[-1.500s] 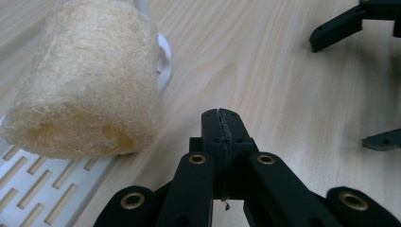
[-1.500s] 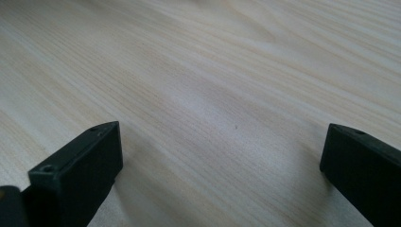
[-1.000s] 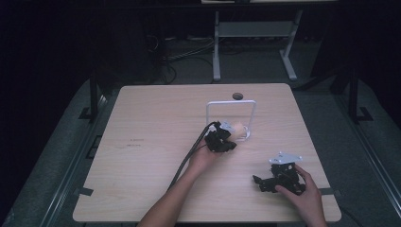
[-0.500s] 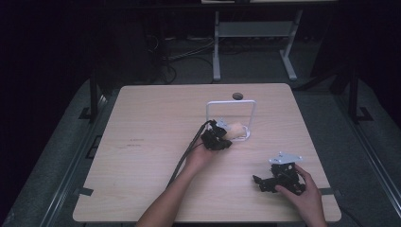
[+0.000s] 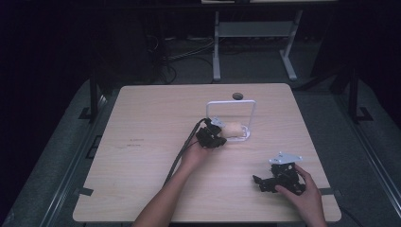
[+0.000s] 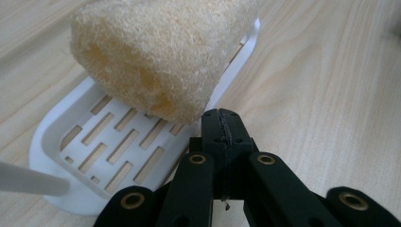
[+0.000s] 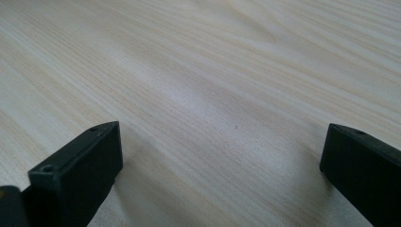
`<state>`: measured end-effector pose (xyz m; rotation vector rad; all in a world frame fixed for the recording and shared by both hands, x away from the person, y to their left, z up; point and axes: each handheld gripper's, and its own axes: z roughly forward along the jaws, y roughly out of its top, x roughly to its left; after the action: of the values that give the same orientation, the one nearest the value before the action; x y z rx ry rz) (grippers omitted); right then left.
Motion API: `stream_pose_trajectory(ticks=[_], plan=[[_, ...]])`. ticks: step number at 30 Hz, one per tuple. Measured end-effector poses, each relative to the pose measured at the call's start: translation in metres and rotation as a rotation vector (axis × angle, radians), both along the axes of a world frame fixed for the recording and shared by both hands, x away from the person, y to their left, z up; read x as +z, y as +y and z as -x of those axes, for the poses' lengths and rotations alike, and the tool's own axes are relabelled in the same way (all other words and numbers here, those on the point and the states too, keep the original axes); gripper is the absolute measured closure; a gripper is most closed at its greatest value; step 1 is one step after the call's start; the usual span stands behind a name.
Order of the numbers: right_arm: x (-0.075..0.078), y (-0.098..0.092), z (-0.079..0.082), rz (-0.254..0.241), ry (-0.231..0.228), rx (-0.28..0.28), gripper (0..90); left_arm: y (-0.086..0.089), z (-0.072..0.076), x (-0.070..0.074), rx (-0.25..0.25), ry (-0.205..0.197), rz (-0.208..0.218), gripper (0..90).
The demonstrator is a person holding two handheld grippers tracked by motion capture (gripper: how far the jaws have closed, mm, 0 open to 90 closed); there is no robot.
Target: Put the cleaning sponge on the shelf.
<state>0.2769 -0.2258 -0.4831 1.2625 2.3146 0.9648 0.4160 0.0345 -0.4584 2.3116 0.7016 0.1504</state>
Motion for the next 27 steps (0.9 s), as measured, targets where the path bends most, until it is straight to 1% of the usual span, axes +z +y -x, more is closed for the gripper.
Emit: stream_pose_trajectory(ticks=[4,6,7,8,10,16,19,20,21,22,24,27], plan=[[0.000,0.000,0.000,0.000,0.000,0.000,0.0,0.002,0.001,0.001,-0.010,0.002,-0.003,89.9],[0.000,0.000,0.000,0.000,0.000,-0.001,0.0,0.002,0.003,0.001,-0.013,0.004,-0.010,89.9],[0.000,0.000,0.000,0.000,0.000,-0.001,0.0,0.003,0.005,0.002,-0.023,0.006,-0.013,89.9],[0.000,0.000,0.000,0.000,0.000,0.000,0.0,0.004,0.007,0.002,-0.020,0.010,-0.014,89.8],[0.000,0.000,0.000,0.000,0.000,0.000,0.0,0.008,0.011,0.004,-0.029,0.009,-0.012,89.8],[0.000,0.000,0.000,0.001,0.000,0.004,0.0,0.022,0.023,0.011,-0.025,0.003,-0.008,89.4],[0.000,0.000,0.000,0.000,0.000,0.004,0.0,0.030,0.028,0.015,-0.032,0.001,-0.010,86.6],[0.000,0.000,0.000,0.001,0.000,0.004,0.0,0.032,0.031,0.016,-0.024,-0.003,-0.005,84.5],[0.000,0.000,0.000,0.001,0.000,0.004,0.0,0.035,0.031,0.017,-0.031,-0.003,-0.013,81.9],[0.000,0.000,0.000,0.000,0.000,0.004,0.0,0.038,0.033,0.017,-0.024,0.002,-0.005,78.5],[0.000,0.000,0.000,0.001,0.000,0.004,0.0,0.044,0.037,0.018,-0.023,0.000,-0.017,69.7],[0.000,0.000,0.000,0.000,0.000,0.004,0.0,0.054,0.042,0.019,-0.015,-0.013,-0.034,58.0]])
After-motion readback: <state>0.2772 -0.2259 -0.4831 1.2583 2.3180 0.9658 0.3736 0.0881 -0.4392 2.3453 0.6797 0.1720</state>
